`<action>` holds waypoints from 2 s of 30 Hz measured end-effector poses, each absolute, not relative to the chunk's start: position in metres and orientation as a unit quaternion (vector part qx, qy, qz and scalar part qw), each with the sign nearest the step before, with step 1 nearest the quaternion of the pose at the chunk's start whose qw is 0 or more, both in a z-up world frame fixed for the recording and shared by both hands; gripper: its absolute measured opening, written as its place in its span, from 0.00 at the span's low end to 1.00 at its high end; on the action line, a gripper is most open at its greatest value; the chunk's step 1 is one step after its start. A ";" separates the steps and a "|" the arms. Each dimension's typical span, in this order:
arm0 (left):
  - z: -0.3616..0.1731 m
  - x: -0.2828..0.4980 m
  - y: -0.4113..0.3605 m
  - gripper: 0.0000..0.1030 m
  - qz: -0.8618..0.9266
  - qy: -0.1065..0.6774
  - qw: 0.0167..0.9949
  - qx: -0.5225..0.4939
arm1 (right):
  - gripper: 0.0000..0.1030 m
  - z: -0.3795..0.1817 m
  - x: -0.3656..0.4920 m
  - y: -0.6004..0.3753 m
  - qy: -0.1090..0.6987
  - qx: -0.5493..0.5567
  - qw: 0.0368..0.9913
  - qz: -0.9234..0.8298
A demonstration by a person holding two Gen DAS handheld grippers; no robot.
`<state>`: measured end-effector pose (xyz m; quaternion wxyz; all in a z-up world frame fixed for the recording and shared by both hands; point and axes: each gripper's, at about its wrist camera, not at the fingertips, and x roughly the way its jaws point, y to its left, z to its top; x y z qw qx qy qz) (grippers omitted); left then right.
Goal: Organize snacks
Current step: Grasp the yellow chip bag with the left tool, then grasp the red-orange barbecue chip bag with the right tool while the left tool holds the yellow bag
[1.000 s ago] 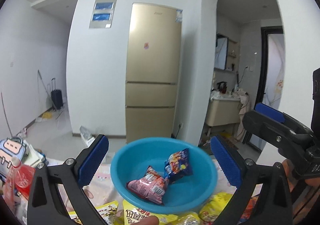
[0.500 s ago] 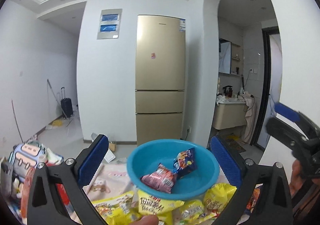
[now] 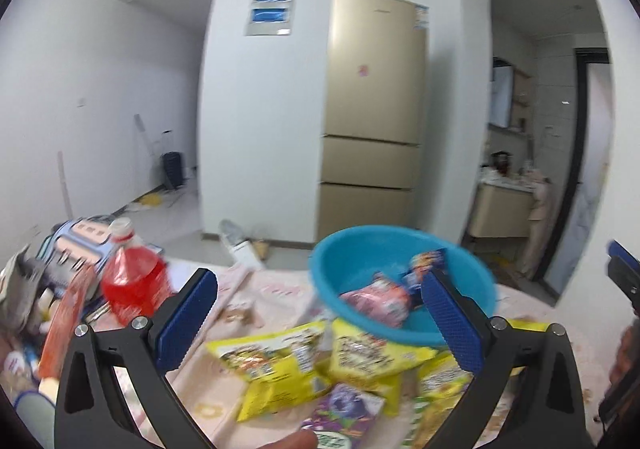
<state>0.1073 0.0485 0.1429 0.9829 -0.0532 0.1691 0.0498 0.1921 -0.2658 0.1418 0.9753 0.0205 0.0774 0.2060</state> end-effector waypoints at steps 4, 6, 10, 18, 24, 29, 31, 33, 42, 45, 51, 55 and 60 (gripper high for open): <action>0.119 0.120 0.055 1.00 0.048 0.187 0.980 -0.052 | 1.00 0.113 0.198 -0.263 0.102 0.036 0.975 0.194; 0.104 0.128 0.061 1.00 0.046 0.198 0.977 -0.063 | 1.00 0.102 0.196 -0.256 0.102 0.023 0.977 0.188; 0.070 0.149 0.077 1.00 0.053 0.239 0.966 -0.088 | 1.00 0.091 0.192 -0.249 0.096 0.020 0.977 0.191; 0.004 0.191 0.094 1.00 0.060 0.339 0.931 -0.120 | 1.00 0.072 0.202 -0.237 0.134 0.010 0.970 0.202; -0.017 0.207 0.086 1.00 0.078 0.362 0.924 -0.096 | 1.00 0.068 0.208 -0.243 0.154 0.029 0.966 0.204; -0.029 0.220 0.088 1.00 0.083 0.378 0.917 -0.102 | 1.00 0.067 0.212 -0.243 0.164 0.033 0.965 0.201; -0.033 0.223 0.092 0.99 0.077 0.385 0.912 -0.118 | 1.00 0.067 0.213 -0.241 0.166 0.031 0.965 0.200; -0.035 0.223 0.094 0.92 0.065 0.385 0.912 -0.127 | 1.00 0.067 0.212 -0.241 0.165 0.029 0.965 0.200; -0.025 0.212 0.092 0.76 0.072 0.367 0.920 -0.119 | 1.00 0.070 0.218 -0.276 0.171 0.058 0.967 0.181; -0.013 0.203 0.092 0.76 0.082 0.345 0.929 -0.111 | 1.00 0.066 0.220 -0.297 0.182 0.079 0.966 0.165; 0.013 0.179 0.094 0.76 0.087 0.294 0.944 -0.126 | 1.00 0.055 0.224 -0.331 0.208 0.083 0.968 0.112; 0.025 0.168 0.093 0.76 0.083 0.269 0.950 -0.132 | 1.00 0.032 0.224 -0.357 0.252 0.108 0.959 0.070; 0.026 0.167 0.091 0.76 0.074 0.273 0.950 -0.132 | 1.00 0.001 0.243 -0.383 0.327 0.201 0.919 0.088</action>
